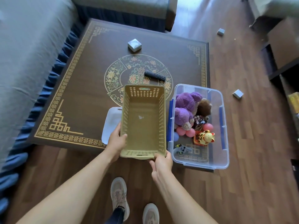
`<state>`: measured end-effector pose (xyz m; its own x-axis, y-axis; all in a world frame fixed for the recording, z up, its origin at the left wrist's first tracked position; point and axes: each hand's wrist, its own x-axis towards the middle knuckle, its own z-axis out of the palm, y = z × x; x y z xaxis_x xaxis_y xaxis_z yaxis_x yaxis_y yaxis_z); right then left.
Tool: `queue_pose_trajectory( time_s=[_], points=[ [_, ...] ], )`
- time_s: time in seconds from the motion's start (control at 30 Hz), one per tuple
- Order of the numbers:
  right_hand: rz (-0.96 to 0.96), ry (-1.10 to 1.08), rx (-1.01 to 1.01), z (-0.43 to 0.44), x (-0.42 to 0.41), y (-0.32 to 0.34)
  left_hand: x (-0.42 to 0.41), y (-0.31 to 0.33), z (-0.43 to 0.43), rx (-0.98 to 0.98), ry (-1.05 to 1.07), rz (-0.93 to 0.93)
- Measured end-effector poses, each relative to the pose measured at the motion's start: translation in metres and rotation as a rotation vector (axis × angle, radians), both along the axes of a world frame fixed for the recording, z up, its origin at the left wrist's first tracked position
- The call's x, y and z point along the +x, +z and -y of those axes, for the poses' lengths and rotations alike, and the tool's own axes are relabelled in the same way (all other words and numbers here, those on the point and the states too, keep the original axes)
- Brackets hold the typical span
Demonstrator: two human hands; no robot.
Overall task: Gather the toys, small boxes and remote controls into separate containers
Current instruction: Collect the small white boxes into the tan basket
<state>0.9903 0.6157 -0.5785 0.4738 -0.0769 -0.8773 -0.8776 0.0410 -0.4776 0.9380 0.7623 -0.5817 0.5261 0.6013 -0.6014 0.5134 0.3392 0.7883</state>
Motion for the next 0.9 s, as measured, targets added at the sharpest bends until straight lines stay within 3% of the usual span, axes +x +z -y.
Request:
queue_pose_trajectory(
  time_s=[0.13,0.3,0.5,0.9],
  points=[
    [0.088,0.151,0.047,0.018,-0.005,0.042,-0.017,0.049,0.016,-0.049,0.116,0.059],
    [0.265,0.557,-0.071,0.037,-0.006,0.095,-0.047,0.108,0.035,-0.024,0.239,0.097],
    [0.467,0.850,-0.014,0.050,-0.013,0.159,-0.092,0.167,0.059,-0.021,0.304,0.107],
    [0.587,1.140,0.221,0.054,-0.079,0.221,-0.191,0.223,0.111,-0.026,0.476,0.126]
  ],
)
